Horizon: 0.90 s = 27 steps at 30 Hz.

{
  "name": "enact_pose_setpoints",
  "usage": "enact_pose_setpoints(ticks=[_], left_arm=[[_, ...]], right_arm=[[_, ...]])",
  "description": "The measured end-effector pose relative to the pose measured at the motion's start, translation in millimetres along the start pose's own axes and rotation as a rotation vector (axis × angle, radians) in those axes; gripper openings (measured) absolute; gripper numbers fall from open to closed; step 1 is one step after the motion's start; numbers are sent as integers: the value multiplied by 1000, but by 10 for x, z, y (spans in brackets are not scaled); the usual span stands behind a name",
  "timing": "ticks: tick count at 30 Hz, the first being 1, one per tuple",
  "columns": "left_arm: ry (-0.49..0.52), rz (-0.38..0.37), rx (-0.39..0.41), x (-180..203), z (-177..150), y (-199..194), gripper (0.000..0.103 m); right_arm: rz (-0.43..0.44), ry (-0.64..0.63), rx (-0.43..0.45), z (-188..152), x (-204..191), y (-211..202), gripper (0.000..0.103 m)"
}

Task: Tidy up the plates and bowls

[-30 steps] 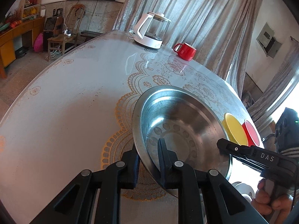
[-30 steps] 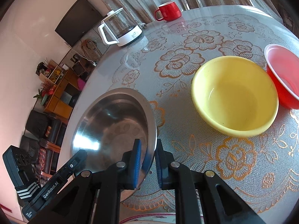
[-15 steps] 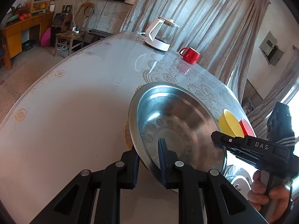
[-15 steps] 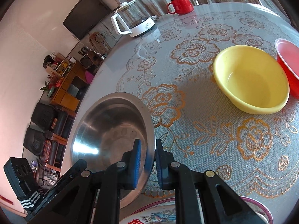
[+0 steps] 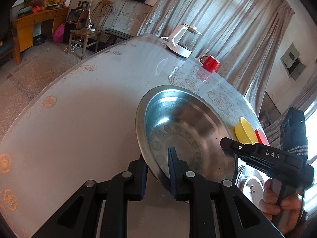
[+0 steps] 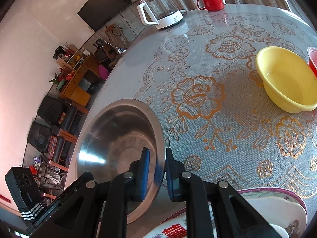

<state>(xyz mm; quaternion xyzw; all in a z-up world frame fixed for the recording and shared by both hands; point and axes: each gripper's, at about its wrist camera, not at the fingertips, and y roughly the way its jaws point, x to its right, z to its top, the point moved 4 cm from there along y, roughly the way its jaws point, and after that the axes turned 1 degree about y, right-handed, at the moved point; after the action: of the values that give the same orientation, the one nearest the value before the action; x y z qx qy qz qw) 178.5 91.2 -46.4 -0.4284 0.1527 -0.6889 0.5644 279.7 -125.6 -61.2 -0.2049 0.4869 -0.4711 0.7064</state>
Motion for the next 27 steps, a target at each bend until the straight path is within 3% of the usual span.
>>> enact_pose_setpoints(ticks=[10,13,21,27], left_arm=[[-70,16,0,-271,-236,-341,20],[-61,42,20,-308,-279,-421,21],[-27,99,46,-336,-288,-543,32],[-51,141,63,-403,-282,-647,36]], right_arm=[[21,-106,-47,-306,-317,-14,15],[26,-148,-58,-384,-431,3,23],[-40,-283,12,-578,-627,-203,40],[-45,-295,77,-613,-593,-501,41]])
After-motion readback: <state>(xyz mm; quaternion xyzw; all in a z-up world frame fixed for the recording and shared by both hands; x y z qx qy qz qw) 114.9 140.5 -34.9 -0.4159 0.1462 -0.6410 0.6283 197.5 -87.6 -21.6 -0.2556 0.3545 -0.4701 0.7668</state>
